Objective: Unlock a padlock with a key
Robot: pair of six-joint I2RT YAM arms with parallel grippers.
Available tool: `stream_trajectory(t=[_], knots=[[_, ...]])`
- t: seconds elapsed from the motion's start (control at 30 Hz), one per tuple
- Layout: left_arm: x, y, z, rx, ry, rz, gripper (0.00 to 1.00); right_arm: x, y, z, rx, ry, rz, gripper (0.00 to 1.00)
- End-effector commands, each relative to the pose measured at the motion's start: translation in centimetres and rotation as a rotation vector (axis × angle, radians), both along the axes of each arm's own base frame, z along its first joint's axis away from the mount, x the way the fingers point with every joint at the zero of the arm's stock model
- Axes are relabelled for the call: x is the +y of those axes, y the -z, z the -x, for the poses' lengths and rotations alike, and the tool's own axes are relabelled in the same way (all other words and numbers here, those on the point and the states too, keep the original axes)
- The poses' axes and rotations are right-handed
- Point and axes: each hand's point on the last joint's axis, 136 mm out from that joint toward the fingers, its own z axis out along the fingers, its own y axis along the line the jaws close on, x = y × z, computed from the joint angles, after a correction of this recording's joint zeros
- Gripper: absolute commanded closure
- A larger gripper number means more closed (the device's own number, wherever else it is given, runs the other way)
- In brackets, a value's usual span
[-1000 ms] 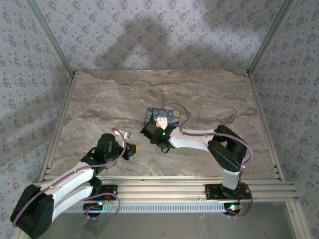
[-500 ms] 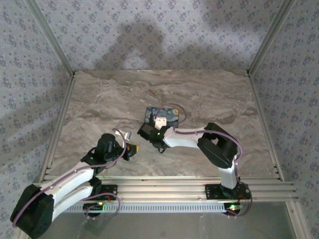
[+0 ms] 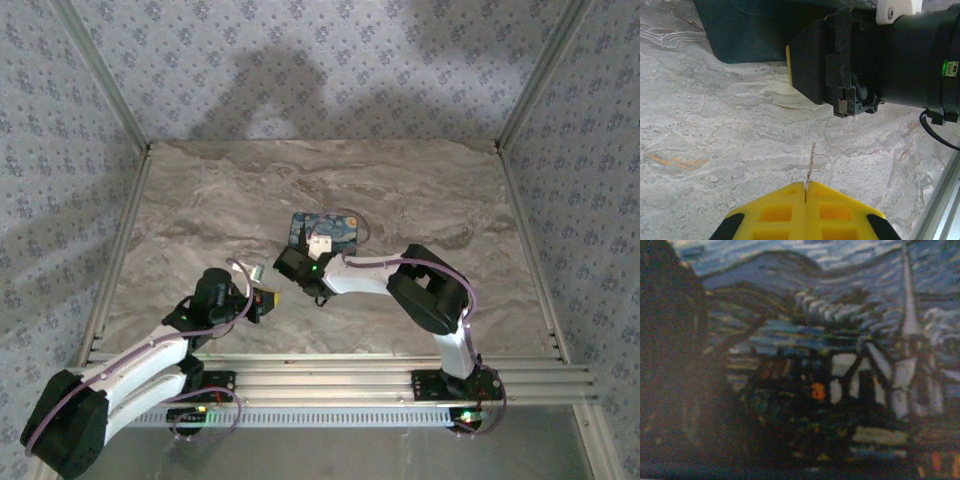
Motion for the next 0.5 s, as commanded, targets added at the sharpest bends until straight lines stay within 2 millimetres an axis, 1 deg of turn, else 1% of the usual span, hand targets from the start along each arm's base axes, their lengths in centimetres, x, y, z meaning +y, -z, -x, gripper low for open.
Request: stream_trajectory(t=[0.0,0.17,0.27,0.47], knots=[[-0.2,-0.5,0.1,-0.023,0.022,0.011,1.0,0.0,-1.9,-0.6,-0.01,0.002,-0.029,0.82],[-0.3,-0.6,0.2,-0.024,0.033,0.012,1.0,0.7,-3.1,-0.1,0.016,-0.048,-0.072,0.94],[-0.5,-1.0,0.2,-0.037,0.052,0.013,1.0,1.0,-4.1,0.6,0.046,-0.088,-0.12,0.99],[-1.5,-2.6,-0.2,-0.101,0.105,0.035,1.0,1.6,-7.0,1.9,0.145,-0.175,-0.301,1.0]])
